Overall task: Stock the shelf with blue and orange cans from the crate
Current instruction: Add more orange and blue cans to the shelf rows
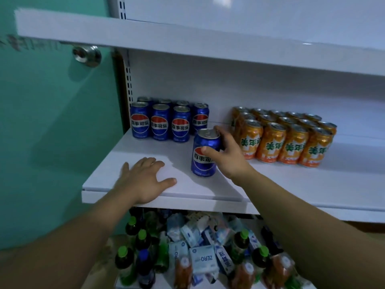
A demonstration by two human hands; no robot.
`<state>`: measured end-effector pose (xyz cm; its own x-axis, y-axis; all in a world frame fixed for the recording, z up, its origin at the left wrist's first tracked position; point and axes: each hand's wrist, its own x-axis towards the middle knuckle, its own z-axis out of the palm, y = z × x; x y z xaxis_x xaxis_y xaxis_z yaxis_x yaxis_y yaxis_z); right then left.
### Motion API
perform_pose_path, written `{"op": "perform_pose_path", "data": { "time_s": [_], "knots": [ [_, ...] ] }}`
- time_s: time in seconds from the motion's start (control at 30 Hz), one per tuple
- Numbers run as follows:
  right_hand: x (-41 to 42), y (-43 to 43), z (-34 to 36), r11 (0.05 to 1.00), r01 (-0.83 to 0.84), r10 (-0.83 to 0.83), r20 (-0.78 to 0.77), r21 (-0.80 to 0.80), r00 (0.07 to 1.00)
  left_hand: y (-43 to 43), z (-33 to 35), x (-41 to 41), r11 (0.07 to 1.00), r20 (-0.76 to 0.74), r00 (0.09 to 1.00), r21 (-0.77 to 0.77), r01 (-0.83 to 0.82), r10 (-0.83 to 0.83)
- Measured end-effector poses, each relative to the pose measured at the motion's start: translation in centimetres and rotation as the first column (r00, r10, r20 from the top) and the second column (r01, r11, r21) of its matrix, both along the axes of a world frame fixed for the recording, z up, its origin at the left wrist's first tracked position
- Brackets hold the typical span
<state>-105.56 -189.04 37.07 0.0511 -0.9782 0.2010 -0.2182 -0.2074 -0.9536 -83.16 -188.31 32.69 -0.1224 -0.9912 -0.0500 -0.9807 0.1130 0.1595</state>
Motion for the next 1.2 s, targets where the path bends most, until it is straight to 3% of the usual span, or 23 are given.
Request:
{"op": "perform_pose_path", "data": {
  "time_s": [0.33, 0.87, 1.03, 1.2],
  "knots": [
    [1.4, -8.8, 0.0, 0.99, 0.112, -0.125, -0.149, -0.089, 0.981, -0.5, -0.7, 0.3, 1.0, -0.049, 0.999, -0.025, -0.015, 0.014],
    [1.3, -15.1, -1.5, 0.974, 0.191, -0.213, -0.211, -0.118, 0.954, -0.5, -0.8, 0.3, 0.999, -0.037, 0.999, -0.027, -0.017, 0.016],
    [1.6, -12.4, -0.5, 0.975, 0.223, -0.21, -0.398, -0.015, 0.893, -0.6, -0.7, 0.3, 1.0, -0.024, 1.0, -0.02, -0.017, 0.017],
    [-0.5, -5.8, 2.2, 0.988, 0.151, -0.143, -0.608, -0.038, 0.781, -0.5, -0.1, 0.3, 1.0, -0.039, 0.999, 0.019, -0.015, 0.016]
  ]
}}
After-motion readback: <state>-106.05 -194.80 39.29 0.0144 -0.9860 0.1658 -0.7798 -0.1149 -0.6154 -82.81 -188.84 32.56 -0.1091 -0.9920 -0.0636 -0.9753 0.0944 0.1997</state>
